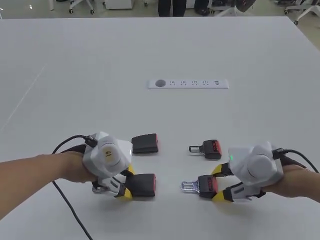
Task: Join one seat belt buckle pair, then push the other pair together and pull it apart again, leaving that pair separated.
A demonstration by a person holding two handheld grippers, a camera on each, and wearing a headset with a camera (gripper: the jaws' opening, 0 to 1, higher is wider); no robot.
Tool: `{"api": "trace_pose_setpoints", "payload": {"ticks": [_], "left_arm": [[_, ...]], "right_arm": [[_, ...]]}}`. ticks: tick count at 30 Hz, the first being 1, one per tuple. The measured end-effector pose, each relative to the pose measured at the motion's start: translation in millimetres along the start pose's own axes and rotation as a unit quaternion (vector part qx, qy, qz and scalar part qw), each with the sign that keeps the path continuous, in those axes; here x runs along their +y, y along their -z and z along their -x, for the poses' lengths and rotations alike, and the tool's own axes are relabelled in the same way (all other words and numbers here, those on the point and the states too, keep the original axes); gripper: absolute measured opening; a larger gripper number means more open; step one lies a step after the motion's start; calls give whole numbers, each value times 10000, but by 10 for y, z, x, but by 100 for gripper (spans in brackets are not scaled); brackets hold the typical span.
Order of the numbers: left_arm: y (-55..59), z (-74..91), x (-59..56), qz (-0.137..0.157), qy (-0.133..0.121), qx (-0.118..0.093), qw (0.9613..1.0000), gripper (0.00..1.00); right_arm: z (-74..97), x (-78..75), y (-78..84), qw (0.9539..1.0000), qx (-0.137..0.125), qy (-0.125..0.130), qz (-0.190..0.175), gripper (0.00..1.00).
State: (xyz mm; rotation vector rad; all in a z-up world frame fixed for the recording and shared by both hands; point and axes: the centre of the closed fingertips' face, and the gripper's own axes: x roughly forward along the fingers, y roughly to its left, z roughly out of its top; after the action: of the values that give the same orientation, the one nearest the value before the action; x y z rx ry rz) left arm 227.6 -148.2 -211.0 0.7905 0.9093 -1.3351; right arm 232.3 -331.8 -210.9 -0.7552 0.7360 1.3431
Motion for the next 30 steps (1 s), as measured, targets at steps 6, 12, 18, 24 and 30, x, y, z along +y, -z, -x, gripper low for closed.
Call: {"api": "trace_pose_setpoints", "payload": {"ticks": [6, 12, 18, 24, 30], "left_arm": [[19, -4, 18, 12, 3, 28, 10000, 29], [12, -11, 17, -3, 23, 80, 10000, 30], [14, -14, 16, 16, 18, 107, 9999, 30], [6, -11, 8, 16, 21, 155, 9999, 30], [3, -7, -5, 23, 17, 178, 9998, 30]], "right_arm": [[-29, -2, -71, 10000, -16, -31, 39, 31], [-77, 11, -148, 10000, -32, -66, 64, 31], [-132, 28, -242, 9999, -64, -95, 87, 31], [-190, 31, -336, 9999, -87, -132, 44, 31], [-247, 62, -432, 9998, -116, -166, 11, 31]]}}
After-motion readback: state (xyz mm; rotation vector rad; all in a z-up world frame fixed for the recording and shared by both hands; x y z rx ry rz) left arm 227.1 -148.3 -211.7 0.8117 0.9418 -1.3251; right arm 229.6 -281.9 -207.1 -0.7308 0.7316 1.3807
